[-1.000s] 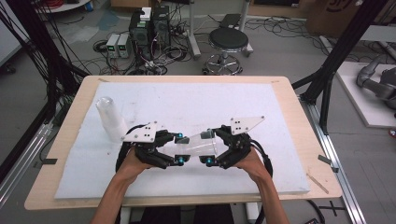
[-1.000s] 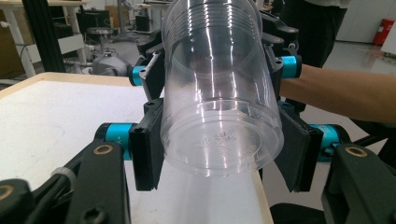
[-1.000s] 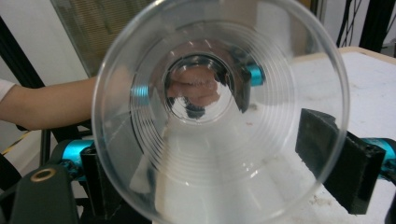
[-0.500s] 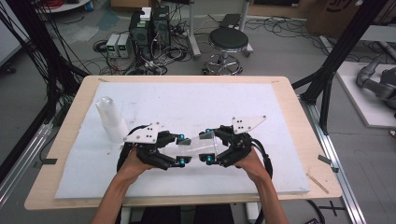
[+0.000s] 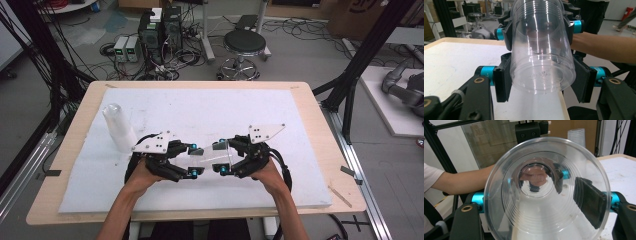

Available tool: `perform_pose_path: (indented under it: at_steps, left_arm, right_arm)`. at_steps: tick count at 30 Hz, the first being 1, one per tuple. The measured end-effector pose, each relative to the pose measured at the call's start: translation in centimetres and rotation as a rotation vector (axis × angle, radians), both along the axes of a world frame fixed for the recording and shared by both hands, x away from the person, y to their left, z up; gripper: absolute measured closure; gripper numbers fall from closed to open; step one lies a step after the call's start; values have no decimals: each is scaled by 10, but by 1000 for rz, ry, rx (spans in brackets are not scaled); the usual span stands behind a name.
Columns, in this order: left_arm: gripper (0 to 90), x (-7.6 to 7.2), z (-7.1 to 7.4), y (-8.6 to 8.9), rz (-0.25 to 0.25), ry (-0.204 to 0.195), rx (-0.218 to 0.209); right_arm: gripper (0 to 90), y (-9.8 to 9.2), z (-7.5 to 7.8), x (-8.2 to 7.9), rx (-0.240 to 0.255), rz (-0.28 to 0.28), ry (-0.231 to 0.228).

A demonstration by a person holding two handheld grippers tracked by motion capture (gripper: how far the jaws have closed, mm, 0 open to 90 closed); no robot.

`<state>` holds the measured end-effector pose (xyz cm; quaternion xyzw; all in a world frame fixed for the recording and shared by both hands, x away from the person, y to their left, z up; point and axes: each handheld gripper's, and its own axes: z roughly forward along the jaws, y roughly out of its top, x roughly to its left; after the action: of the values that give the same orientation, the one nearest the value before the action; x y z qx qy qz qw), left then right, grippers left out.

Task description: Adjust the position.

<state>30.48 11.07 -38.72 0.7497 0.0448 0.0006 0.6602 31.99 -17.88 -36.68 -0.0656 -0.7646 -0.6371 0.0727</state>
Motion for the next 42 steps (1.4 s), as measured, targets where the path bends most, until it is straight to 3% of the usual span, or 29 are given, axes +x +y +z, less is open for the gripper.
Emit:
perform_pose_path:
  at_steps: [5,7,11,14,18,29,35,39,42]
  left_arm:
    - [394,0,0,-1,12,3,7]
    - [194,0,0,-2,38,43,15]
    - [55,0,0,-1,80,42,54]
    - [53,-1,1,2,74,37,56]
    - [53,-3,1,5,105,32,104]
    - [54,-8,-10,32,314,49,278]
    - [54,-12,-17,50,419,49,322]
    - [82,-17,-25,61,487,28,315]
    - [89,-20,-35,69,526,40,306]
  right_arm:
    - [287,0,0,0,0,-5,-2]
    - [287,0,0,1,3,-9,-6]
    - [288,-2,1,1,9,-14,-1]
    - [287,-3,1,1,-1,-19,0]
    - [288,-4,1,3,-14,-37,-8]
    - [288,-13,10,10,-129,-135,1]
    - [288,-15,13,16,-209,-204,33]
    - [289,-12,18,22,-281,-249,48]
    - [293,-10,20,26,-334,-254,53]
